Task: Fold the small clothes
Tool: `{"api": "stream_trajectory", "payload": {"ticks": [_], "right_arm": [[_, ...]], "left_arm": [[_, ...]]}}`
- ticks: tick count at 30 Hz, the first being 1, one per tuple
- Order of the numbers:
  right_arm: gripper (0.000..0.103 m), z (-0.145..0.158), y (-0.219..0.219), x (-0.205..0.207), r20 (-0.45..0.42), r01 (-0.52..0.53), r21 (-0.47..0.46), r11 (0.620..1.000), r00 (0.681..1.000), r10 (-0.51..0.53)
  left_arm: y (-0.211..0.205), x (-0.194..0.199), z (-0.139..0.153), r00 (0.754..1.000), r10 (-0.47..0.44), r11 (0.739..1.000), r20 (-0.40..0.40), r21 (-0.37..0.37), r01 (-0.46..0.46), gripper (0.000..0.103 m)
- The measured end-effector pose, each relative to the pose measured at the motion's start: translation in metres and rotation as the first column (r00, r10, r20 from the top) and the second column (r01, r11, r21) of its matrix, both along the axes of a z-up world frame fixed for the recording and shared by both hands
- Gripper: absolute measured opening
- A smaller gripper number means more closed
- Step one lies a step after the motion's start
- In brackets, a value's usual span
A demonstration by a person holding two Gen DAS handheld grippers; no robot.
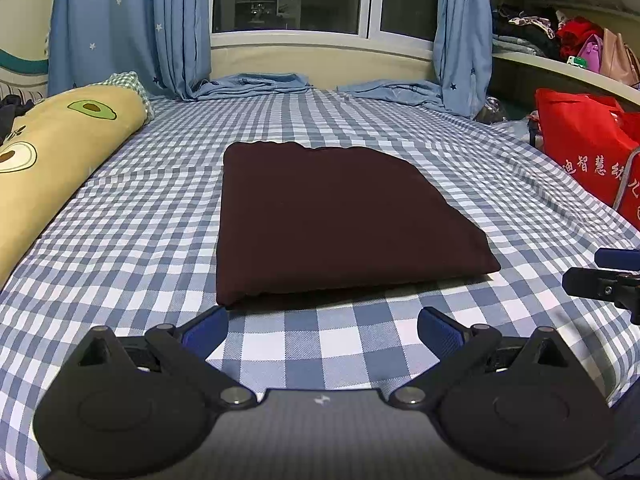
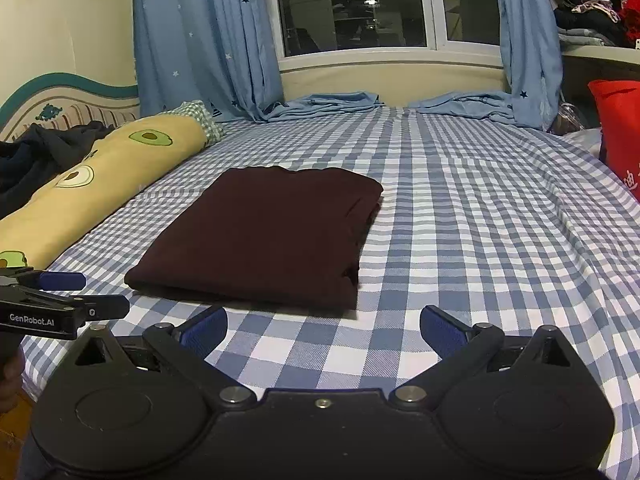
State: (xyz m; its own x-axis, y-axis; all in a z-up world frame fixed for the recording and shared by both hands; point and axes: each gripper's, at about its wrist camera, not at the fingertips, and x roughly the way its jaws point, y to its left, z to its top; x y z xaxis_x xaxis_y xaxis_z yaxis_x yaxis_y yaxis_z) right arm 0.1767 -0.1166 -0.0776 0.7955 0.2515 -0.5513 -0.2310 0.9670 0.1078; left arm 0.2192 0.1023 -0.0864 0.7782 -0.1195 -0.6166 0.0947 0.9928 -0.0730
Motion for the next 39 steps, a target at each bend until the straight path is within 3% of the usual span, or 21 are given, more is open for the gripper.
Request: {"api": "stream_trajectory", "payload": {"ticks": [14,39], "right_arm": [[0.102,-0.002,0.007,0.005,-0.015,-0.004,-0.009,1.0,1.0,0.004],[0.102,0.002,0.022,0.024,-0.126,0.051,-0.055,0.997,0.99,-0.057]], "left_arm": [[0.005,0.0,0.001,1.0,0.015,1.0,-0.004,0.001,-0.015,0.102],[0.009,-0.008,0.009,1.0,0.025,1.0,0.008,0.008,-0.025,0.102]]}}
